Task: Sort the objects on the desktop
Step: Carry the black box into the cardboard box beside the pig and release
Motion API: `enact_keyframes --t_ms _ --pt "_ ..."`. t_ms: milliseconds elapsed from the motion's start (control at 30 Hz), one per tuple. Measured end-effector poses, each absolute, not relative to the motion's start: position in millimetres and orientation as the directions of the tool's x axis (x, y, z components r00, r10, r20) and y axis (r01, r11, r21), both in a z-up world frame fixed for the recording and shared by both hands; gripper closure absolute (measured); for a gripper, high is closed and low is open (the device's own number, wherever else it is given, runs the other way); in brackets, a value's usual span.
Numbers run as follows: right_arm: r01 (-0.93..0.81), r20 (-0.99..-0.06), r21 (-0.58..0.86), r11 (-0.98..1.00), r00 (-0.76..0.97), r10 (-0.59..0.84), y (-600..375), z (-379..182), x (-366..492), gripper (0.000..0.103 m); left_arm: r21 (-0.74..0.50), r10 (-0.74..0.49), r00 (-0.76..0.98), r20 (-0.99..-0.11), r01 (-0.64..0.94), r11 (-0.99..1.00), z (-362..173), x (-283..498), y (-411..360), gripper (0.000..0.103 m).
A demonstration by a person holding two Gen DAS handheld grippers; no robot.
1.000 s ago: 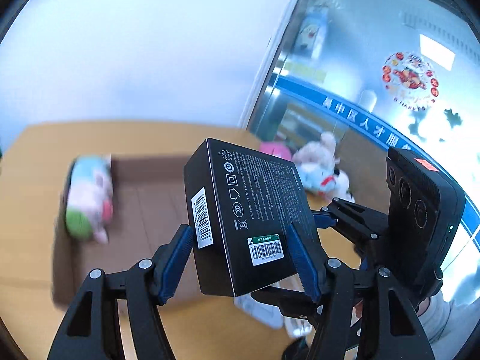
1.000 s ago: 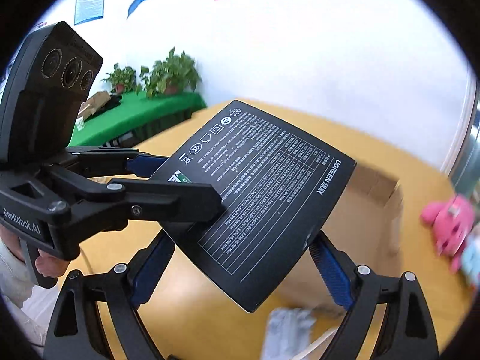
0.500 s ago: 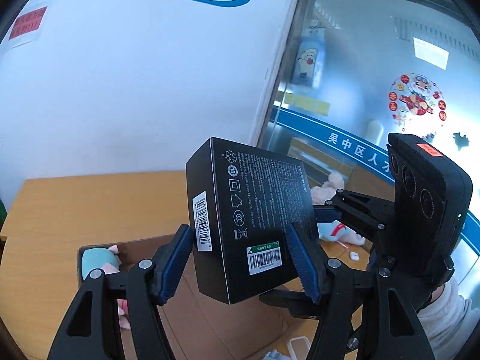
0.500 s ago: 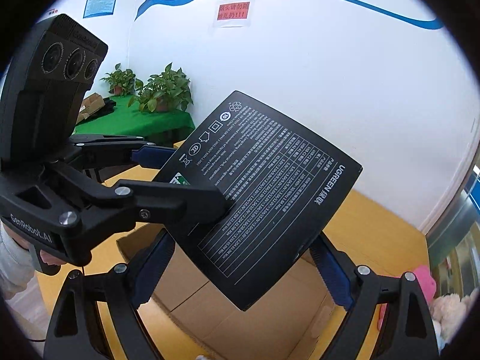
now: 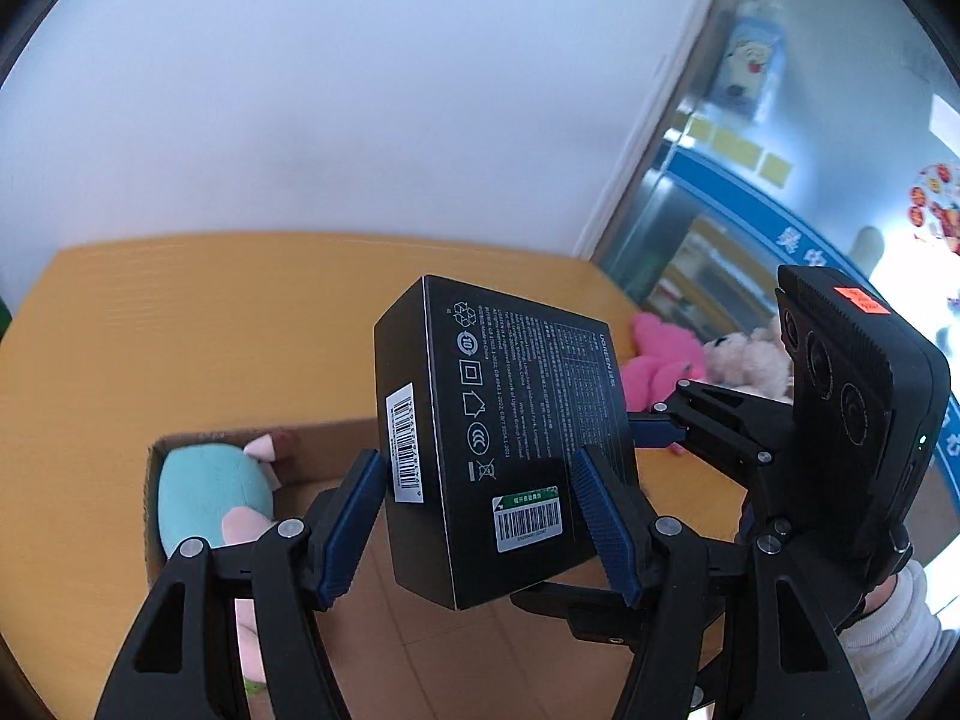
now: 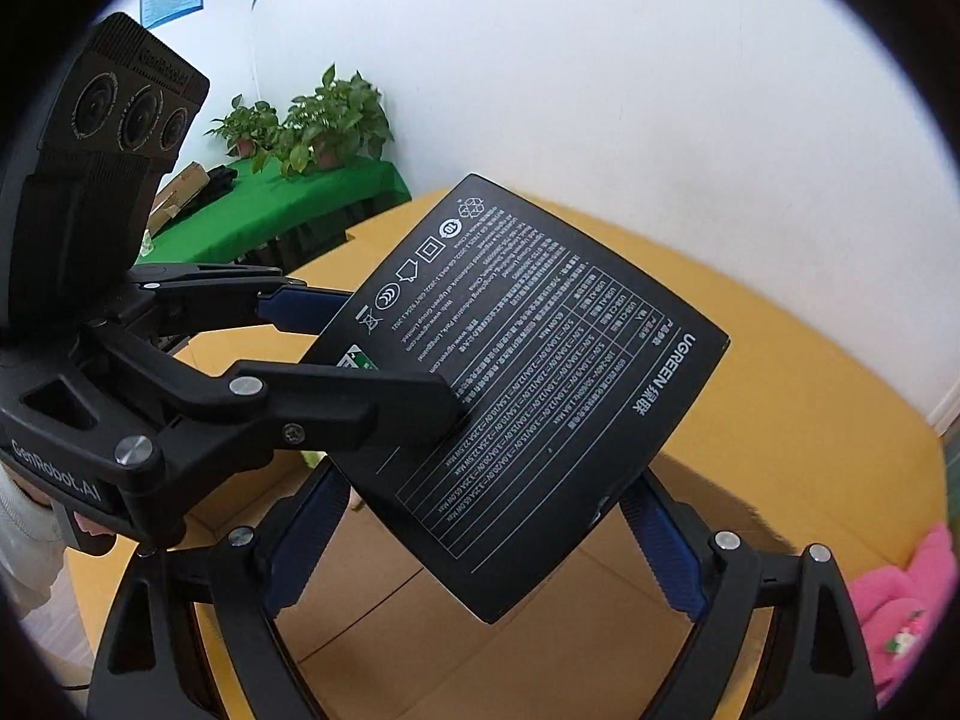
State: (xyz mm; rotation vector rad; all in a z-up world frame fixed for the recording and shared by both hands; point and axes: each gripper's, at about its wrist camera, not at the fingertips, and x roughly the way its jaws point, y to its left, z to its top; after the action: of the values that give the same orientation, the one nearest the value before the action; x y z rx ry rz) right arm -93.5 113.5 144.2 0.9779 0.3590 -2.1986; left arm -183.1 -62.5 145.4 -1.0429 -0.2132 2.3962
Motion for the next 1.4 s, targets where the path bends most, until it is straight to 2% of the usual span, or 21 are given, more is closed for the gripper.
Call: enact_keyframes --t_ms 167,333,467,600,767,1000,1100,1267,1333,1400 --pt "0.693 -0.772 0.113 -0.712 -0.390 -0.502 109 78 -130 0.012 -0.387 0.492 -0.464 -0.737 -0.308 -0.869 77 -225 -66 0.041" --pt "0.680 -0.808 0.184 -0.710 -0.306 -0.503 114 24 -155 0.012 -0.400 0.469 -0.386 -0.795 -0.248 -0.882 34 -241 -63 0.041" --pt "0.671 -0.825 0.228 -0.706 -0.252 -0.505 115 -1 -166 0.012 -0.369 0.422 -0.359 -0.833 -0.208 -0.906 16 -246 -59 0.041" --pt "0.678 -0.837 0.237 -0.696 -0.222 -0.501 114 -16 -169 0.012 -0.263 0.316 -0.350 -0.882 -0.191 -0.946 10 -249 -50 0.041" --pt "0.680 -0.835 0.253 -0.688 -0.205 -0.510 109 -28 -173 0.012 -0.217 0.262 -0.342 -0.903 -0.163 -0.962 7 -247 -53 0.043" --pt "0.681 -0.805 0.295 -0.670 -0.200 -0.558 114 -32 -173 0.012 -0.226 0.269 -0.398 -0.877 -0.153 -0.962 25 -234 -71 0.043" --pt "0.676 -0.808 0.290 -0.677 -0.206 -0.552 109 -29 -172 0.012 -0.191 0.238 -0.459 -0.856 -0.147 -0.970 40 -225 -82 0.043" --pt "0.647 -0.818 0.282 -0.708 -0.223 -0.530 92 -22 -172 0.011 -0.205 0.266 -0.569 -0.778 -0.170 -0.964 75 -196 -101 0.042" --pt "0.641 -0.811 0.253 -0.724 -0.269 -0.520 97 -9 -162 0.011 -0.191 0.262 -0.633 -0.729 -0.180 -0.965 93 -177 -105 0.040" --pt "0.633 -0.791 0.207 -0.746 -0.341 -0.509 109 14 -145 0.011 -0.180 0.265 -0.692 -0.671 -0.194 -0.964 112 -157 -106 0.029"
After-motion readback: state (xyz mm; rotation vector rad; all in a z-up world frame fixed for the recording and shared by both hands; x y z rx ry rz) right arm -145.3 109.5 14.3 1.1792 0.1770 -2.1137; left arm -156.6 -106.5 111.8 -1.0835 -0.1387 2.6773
